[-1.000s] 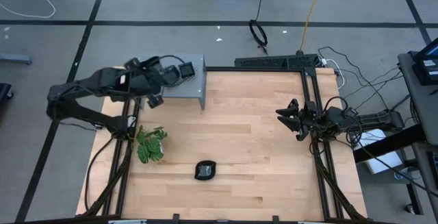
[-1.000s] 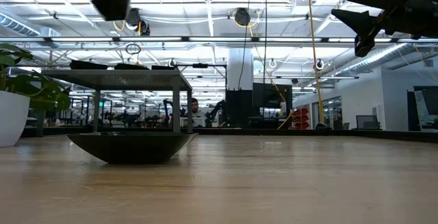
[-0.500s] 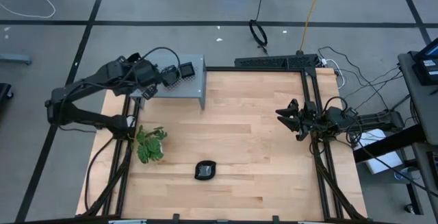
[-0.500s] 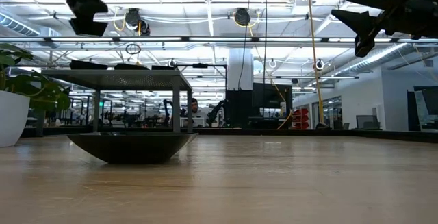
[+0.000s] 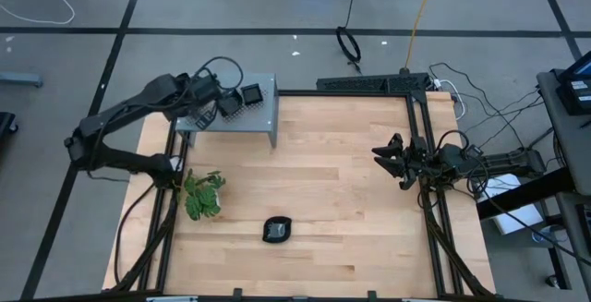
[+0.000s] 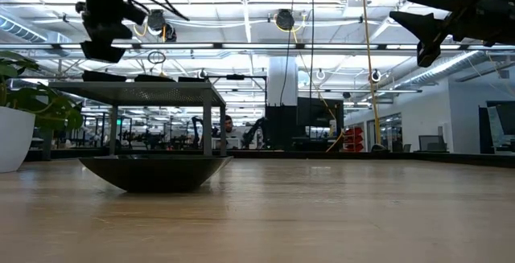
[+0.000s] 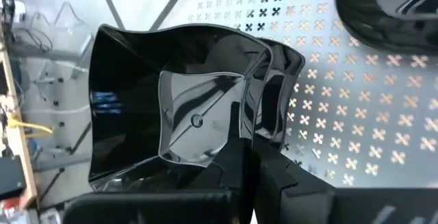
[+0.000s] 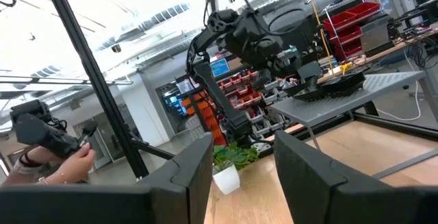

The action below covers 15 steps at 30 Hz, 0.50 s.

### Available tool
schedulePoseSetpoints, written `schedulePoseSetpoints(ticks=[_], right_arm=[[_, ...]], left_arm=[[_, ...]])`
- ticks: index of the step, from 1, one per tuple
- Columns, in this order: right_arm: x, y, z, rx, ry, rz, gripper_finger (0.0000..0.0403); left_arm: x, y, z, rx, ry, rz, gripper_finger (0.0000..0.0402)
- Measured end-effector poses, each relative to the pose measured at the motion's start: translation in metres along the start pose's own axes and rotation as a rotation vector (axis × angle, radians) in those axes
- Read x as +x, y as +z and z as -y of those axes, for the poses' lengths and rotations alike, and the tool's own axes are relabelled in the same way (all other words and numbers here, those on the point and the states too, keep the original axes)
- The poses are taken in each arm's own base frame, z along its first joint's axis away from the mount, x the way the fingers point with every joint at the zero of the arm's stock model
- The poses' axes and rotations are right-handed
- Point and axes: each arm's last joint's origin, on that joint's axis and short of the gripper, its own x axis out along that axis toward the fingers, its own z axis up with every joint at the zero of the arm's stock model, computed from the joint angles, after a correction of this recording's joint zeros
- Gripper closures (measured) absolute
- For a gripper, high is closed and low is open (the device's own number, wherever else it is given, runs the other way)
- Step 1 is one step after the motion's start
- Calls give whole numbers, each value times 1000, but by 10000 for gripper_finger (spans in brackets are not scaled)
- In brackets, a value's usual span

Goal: Pick & Place Mini shaped plates
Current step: Stack the distorted square plate on top of the distorted plate on the shelf

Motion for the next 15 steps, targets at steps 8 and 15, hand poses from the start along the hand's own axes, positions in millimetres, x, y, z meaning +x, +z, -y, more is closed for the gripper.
schedulePoseSetpoints(ticks=[8, 15], right_arm=[[0, 0, 0, 0, 0, 0, 259], [0, 0, 0, 0, 0, 0, 259]], left_arm=[[21, 14, 3, -54, -21, -118, 393], [30, 19, 4, -32, -15, -160, 361]])
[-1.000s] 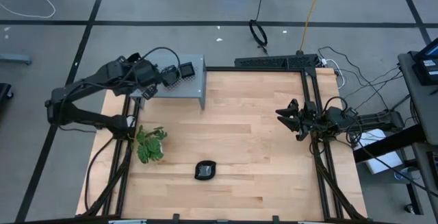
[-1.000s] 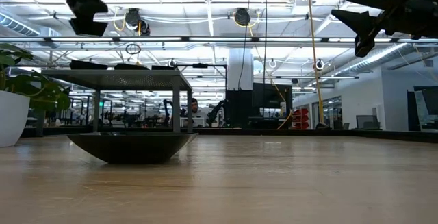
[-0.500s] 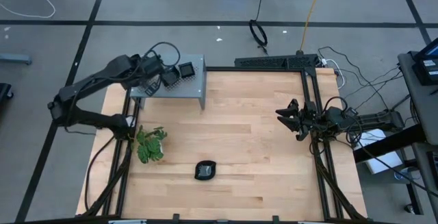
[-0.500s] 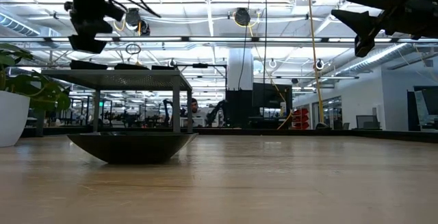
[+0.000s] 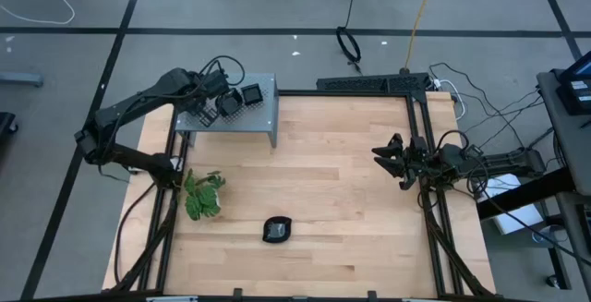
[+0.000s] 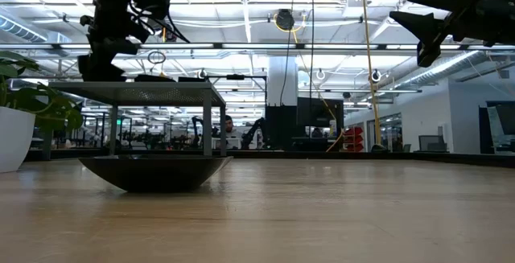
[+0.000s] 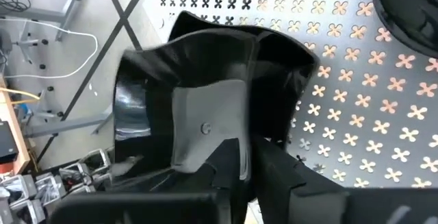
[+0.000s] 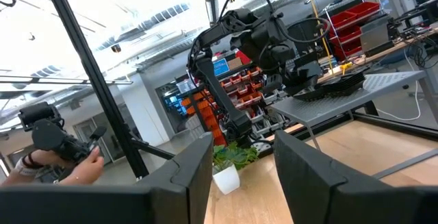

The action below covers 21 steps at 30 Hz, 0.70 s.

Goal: Pick & Place Mini shaped plates
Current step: Stack the distorted square plate on top of the distorted plate on the shelf, then stack the leaf shaped plate on top of the leaf shaped plate on the shelf

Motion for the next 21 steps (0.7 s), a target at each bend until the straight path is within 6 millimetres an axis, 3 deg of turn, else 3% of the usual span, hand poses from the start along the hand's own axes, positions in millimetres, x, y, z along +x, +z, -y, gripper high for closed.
schedulePoseSetpoints(ticks=[12, 21], right_arm=[[0, 0, 0, 0, 0, 0, 259], [0, 0, 0, 0, 0, 0, 259]], left_arm=[[-1, 0, 1, 8, -3, 6, 266], [-29, 3, 9, 96, -57, 123, 220]])
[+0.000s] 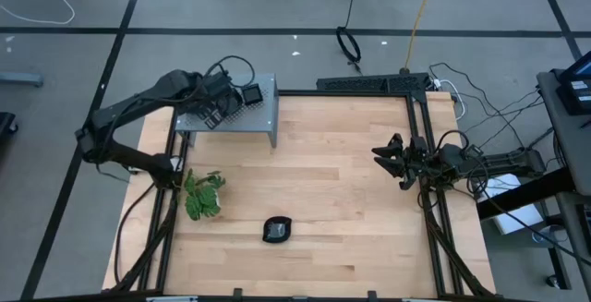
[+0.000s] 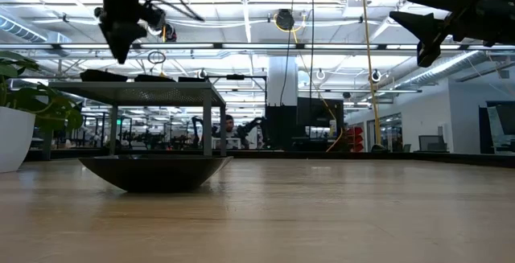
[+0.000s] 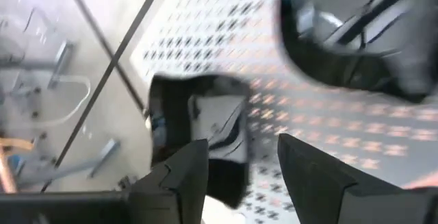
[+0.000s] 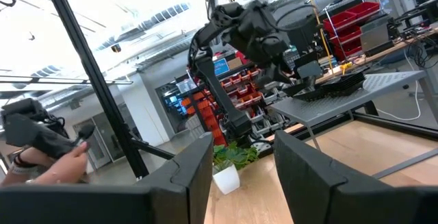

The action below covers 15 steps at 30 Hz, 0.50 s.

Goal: Pick & Place Mini shaped plates
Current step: Stack the leaf shaped plate on top of the leaf shaped plate on the shelf

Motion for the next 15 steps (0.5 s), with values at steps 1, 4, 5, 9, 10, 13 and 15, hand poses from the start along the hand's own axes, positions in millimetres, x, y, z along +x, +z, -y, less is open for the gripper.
schedulePoseSetpoints(ticks=[1, 4, 5, 9, 10, 13, 15], right_arm=[[0, 0, 0, 0, 0, 0, 259], [0, 0, 0, 0, 0, 0, 259], [0, 0, 0, 0, 0, 0, 259], [0, 0, 0, 0, 0, 0, 259], [0, 0, 0, 0, 0, 0, 259], [0, 0, 0, 0, 0, 0, 259], [0, 0, 0, 0, 0, 0, 259]], left_arm=[[-4, 1, 2, 7, -12, 20, 221], [-20, 3, 8, 31, -54, 85, 228], [-26, 4, 10, 37, -73, 115, 232], [-51, 9, 23, 85, -196, 262, 247], [-57, 11, 27, 90, -238, 305, 251], [-71, 15, 43, 106, -347, 419, 259], [-79, 15, 52, 114, -399, 471, 262]])
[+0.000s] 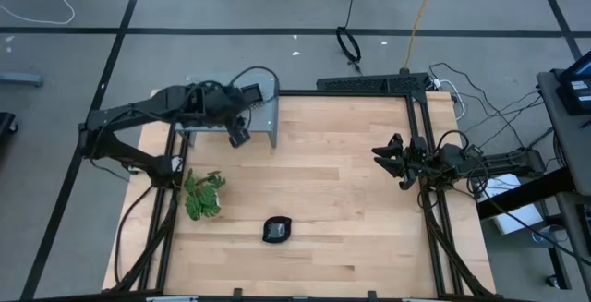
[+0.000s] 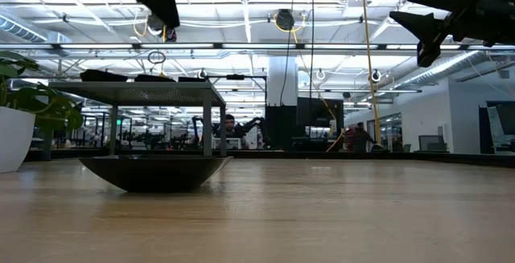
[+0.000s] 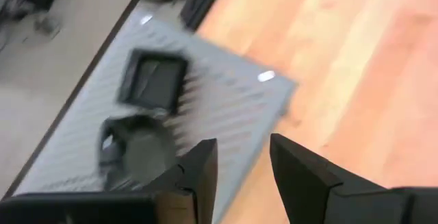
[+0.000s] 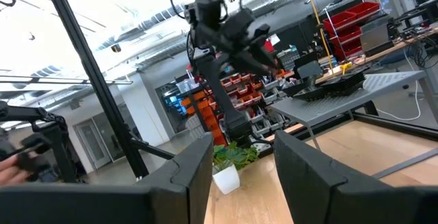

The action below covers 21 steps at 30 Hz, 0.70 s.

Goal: Pick & Place Mini shaped plates
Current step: Stack the leaf shaped plate on top of the leaf shaped plate on the shelf

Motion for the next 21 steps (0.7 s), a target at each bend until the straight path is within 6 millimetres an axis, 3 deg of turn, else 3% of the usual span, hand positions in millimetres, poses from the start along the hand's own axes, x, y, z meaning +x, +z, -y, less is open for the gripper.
schedulePoseSetpoints(ticks=[8, 13, 21], right_arm=[[0, 0, 0, 0, 0, 0, 259], [0, 0, 0, 0, 0, 0, 259], [0, 0, 0, 0, 0, 0, 259]], left_arm=[[-8, -7, 39, 118, -173, 15, 252], [-2, -19, 67, 187, -259, 36, 248], [8, -37, 124, 4, -524, 141, 248]])
